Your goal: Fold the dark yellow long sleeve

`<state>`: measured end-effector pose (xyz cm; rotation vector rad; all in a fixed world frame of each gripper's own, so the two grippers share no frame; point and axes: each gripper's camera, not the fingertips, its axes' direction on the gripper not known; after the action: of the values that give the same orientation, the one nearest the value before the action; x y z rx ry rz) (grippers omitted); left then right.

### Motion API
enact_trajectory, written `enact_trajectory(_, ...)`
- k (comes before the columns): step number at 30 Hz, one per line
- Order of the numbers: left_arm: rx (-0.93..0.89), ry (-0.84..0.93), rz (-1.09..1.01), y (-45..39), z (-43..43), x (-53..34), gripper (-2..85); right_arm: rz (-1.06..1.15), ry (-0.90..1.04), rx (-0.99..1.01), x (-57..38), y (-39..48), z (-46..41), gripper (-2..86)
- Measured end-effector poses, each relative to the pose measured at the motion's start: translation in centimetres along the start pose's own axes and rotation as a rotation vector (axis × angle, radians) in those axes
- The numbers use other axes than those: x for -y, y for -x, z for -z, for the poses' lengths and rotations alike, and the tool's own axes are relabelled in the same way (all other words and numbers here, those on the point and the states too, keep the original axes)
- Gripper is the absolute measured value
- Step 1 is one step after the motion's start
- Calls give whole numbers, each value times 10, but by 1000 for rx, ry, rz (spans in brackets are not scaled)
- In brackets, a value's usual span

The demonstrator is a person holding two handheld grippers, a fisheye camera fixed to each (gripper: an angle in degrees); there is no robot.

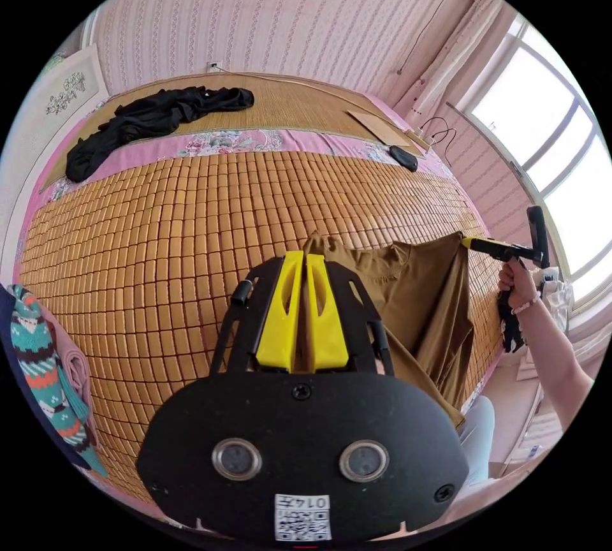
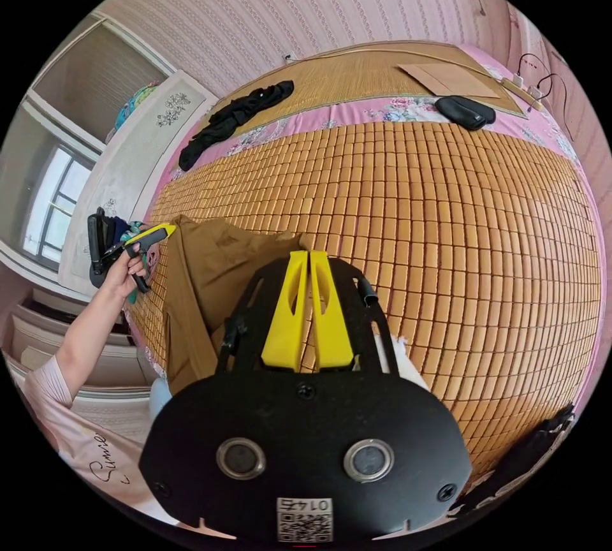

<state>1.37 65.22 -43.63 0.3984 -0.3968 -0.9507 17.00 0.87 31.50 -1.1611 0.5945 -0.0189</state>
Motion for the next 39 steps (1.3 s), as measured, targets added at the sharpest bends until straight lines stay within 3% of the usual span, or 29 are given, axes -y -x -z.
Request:
enact_trajectory(6, -20, -109, 23, 0, 37, 8, -10, 11, -62, -31, 6, 9, 32, -1)
enact_trajectory(12, -33, -47, -61, 3, 50, -20, -10, 17, -69, 15, -19, 9, 45, 0)
enact_trajectory(21, -182, 32, -250, -6, 109, -166, -10, 101, -38, 203, -167, 36, 67, 0)
enact_trajectory(26, -225, 128, -152, -18, 94, -286, -10, -126, 111, 266, -282, 26, 13, 0)
enact_trajectory(31, -96, 269, -84, -27, 50, -337, -6, -273, 216, 175, -313, 24, -36, 1)
enact_trajectory(39, 142, 221, -133, -40, 75, -337, 12, -232, 234, -16, -306, 41, -24, 5)
